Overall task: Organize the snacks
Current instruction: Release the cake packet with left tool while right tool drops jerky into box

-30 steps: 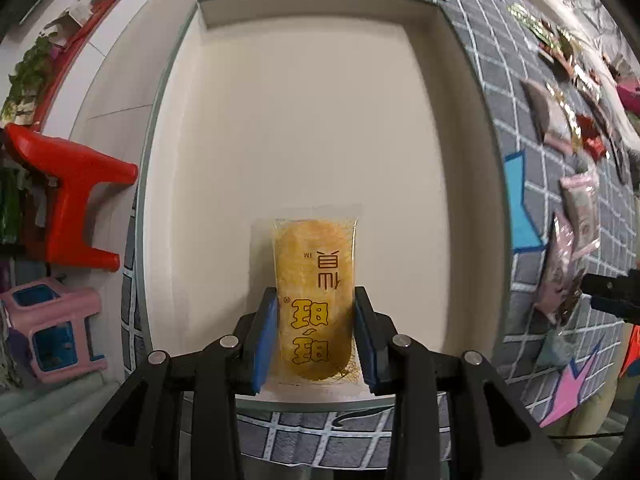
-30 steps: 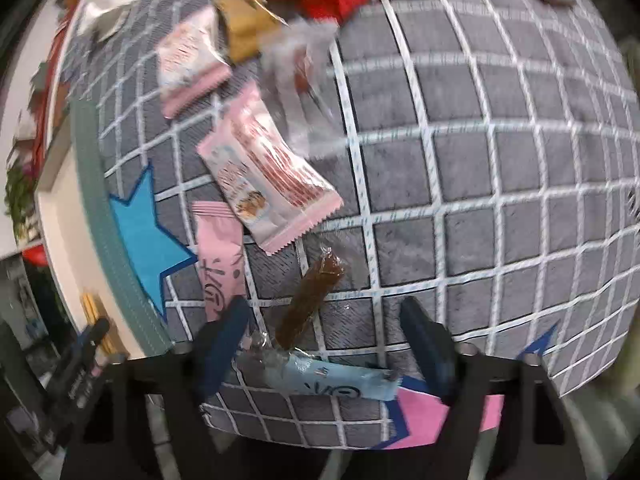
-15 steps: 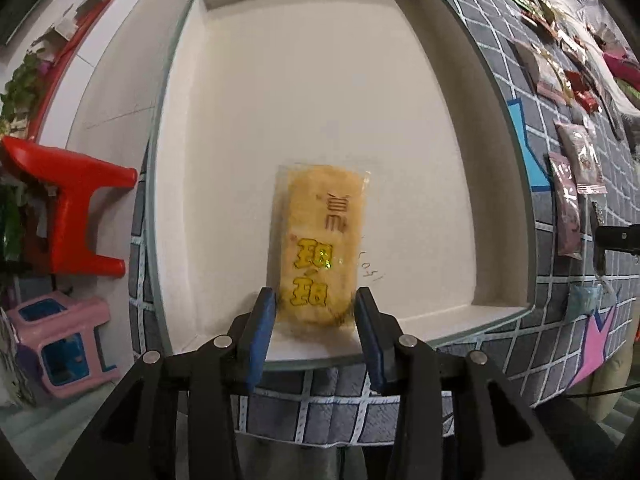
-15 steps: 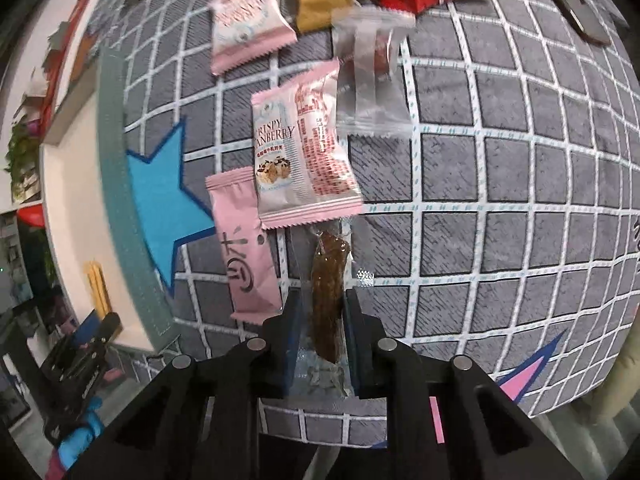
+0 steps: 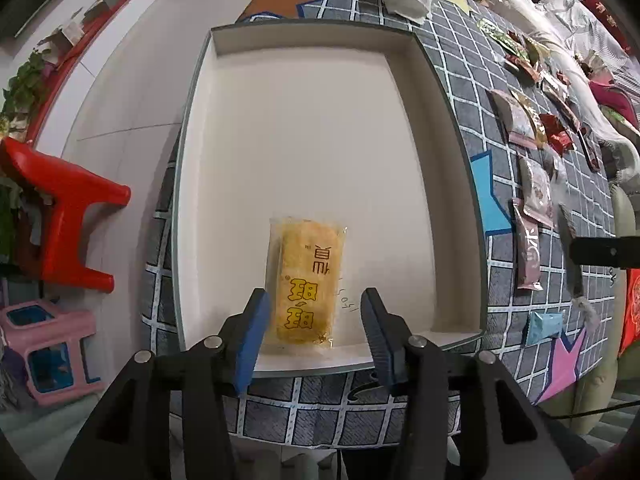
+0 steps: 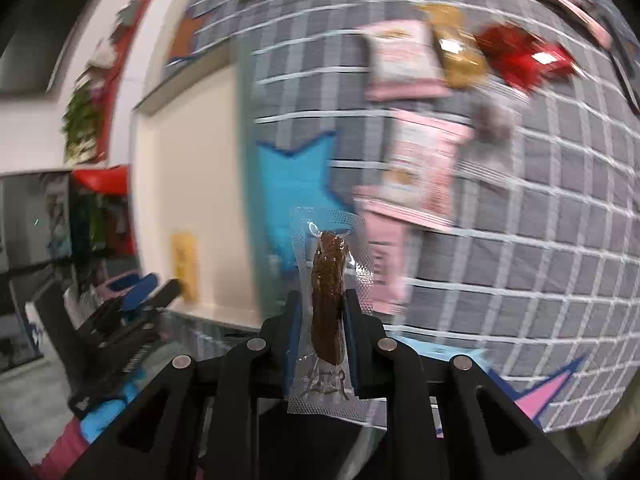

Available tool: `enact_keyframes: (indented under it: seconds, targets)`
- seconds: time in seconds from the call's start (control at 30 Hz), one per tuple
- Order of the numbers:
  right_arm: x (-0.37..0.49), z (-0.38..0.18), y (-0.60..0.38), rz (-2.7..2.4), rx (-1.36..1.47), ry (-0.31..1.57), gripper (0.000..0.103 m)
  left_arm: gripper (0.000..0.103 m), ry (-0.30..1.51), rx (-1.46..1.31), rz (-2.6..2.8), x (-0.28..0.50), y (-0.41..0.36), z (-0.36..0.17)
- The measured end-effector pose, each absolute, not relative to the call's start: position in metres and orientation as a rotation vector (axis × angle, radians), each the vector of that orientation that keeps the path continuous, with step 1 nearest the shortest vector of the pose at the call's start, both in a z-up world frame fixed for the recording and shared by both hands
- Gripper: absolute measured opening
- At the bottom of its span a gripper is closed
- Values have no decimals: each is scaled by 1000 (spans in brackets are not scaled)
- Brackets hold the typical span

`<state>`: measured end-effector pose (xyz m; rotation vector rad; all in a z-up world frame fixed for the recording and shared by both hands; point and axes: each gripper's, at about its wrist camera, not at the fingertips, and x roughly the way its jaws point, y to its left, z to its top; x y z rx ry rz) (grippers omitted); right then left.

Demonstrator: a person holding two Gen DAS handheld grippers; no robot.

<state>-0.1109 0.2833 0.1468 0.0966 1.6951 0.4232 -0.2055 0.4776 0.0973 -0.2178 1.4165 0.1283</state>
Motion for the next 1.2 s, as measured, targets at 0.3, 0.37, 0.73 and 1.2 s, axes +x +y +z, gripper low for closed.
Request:
enact_keyframes:
  seconds: [0.3, 0.37, 0.73, 1.2]
  targets:
    - [-134, 102, 380, 595, 4, 1716, 32, 79, 1416, -238, 177, -207, 501, 102]
    - [-122, 81, 390, 600, -33, 1730, 68, 79, 1428, -237, 178, -208, 503, 103]
    - [-97, 54, 262, 311, -127, 1757, 99, 79, 1427, -175, 59, -190, 466, 110]
    - [-175, 28, 225, 408, -684, 1710, 102, 79, 1463, -27, -144, -161, 390, 123]
